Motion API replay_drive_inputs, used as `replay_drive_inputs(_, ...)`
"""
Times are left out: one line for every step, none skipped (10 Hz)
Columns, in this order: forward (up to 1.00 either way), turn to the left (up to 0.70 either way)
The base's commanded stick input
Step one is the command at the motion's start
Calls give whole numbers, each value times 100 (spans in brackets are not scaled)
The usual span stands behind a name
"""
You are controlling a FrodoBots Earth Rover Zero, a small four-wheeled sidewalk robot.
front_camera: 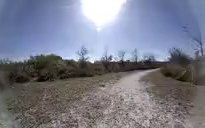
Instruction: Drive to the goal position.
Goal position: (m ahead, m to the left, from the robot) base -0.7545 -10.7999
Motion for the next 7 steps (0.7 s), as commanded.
replay_drive_inputs(70,-26)
replay_drive_inputs(70,-26)
replay_drive_inputs(70,-21)
replay_drive_inputs(70,-25)
replay_drive_inputs(70,-26)
replay_drive_inputs(70,-22)
replay_drive_inputs(70,-8)
